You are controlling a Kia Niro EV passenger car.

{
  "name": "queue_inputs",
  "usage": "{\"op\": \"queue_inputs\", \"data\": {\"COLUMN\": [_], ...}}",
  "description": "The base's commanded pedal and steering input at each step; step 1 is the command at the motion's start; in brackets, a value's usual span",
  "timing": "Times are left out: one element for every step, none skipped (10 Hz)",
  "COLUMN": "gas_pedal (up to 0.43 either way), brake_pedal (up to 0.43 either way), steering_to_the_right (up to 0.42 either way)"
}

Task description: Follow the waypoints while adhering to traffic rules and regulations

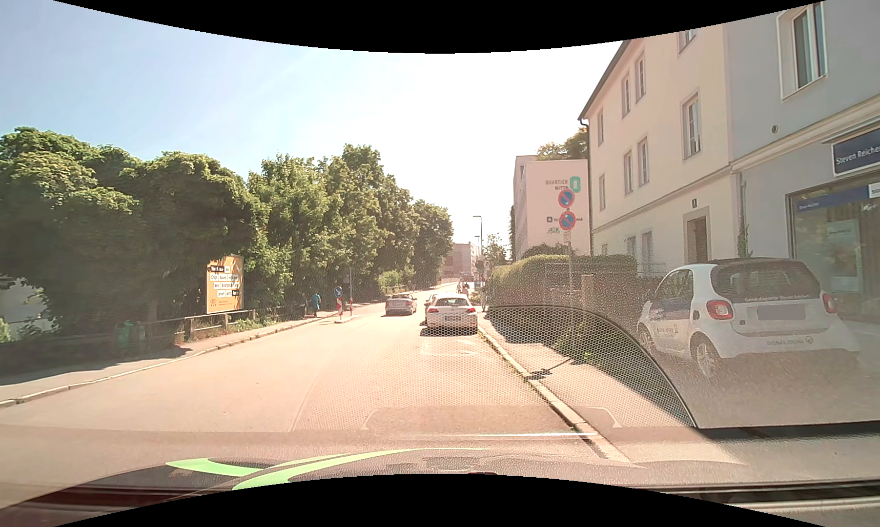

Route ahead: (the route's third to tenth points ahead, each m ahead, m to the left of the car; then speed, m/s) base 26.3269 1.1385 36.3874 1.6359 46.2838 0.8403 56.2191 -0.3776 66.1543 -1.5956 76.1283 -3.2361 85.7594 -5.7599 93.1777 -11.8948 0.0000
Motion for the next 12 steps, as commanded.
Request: {"op": "queue_inputs", "data": {"gas_pedal": [0.000,0.000,0.000,0.000,0.000,0.000,0.000,0.000,0.000,0.000,0.000,0.000], "brake_pedal": [0.293,0.299,0.299,0.299,0.299,0.299,0.299,0.299,0.299,0.299,0.299,0.299], "steering_to_the_right": [-0.015,-0.015,-0.015,-0.015,-0.015,-0.015,-0.015,-0.015,-0.015,-0.015,-0.015,-0.015]}}
